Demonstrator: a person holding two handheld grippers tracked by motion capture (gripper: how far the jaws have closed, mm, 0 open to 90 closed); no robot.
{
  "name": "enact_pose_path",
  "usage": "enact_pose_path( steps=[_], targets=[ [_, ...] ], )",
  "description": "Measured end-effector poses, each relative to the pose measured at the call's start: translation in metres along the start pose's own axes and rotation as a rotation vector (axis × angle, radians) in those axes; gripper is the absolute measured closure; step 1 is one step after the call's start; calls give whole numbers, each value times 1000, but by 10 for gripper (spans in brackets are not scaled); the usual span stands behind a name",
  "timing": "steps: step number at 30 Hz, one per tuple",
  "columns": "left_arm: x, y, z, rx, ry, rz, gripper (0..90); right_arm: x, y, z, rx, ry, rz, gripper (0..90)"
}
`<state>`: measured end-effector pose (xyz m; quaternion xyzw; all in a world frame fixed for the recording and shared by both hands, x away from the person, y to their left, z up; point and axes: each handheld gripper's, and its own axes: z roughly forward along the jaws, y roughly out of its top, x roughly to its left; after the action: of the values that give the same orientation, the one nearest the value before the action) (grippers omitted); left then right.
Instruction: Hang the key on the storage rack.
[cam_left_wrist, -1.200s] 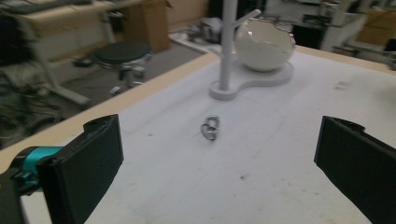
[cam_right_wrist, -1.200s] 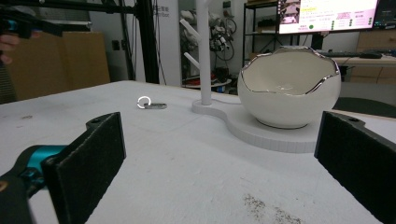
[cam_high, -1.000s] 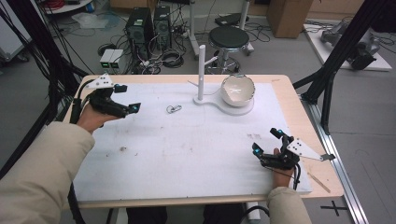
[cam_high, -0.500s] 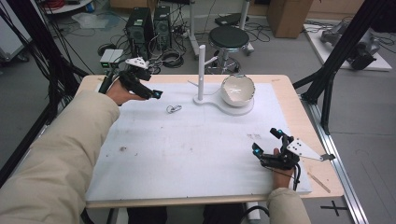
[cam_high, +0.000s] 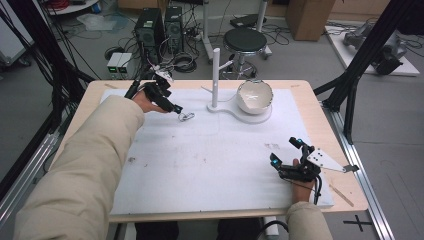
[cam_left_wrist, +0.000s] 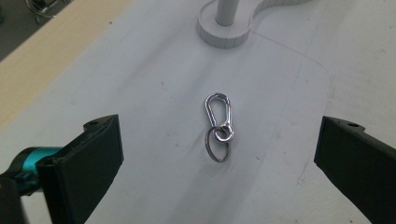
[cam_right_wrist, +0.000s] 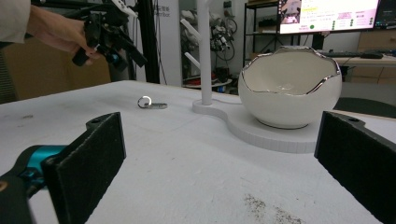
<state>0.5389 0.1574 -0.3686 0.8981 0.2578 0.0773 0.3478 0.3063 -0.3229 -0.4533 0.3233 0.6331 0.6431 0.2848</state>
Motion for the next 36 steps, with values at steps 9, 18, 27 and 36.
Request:
enact_pose_path(
  steps=[9,18,27,36],
  targets=[
    [0,-6,30,66,-49,-36,17,0,0,0,0,1,-4,10],
    [0,-11,42,105,-97,-56,32,0,0,0,3,1,0,9],
    [2,-13,45,119,-132,-86,104,0,0,0,5,1,1,10],
    [1,-13,46,137,-155,-77,208,0,0,0,7,-1,3,9]
  ],
)
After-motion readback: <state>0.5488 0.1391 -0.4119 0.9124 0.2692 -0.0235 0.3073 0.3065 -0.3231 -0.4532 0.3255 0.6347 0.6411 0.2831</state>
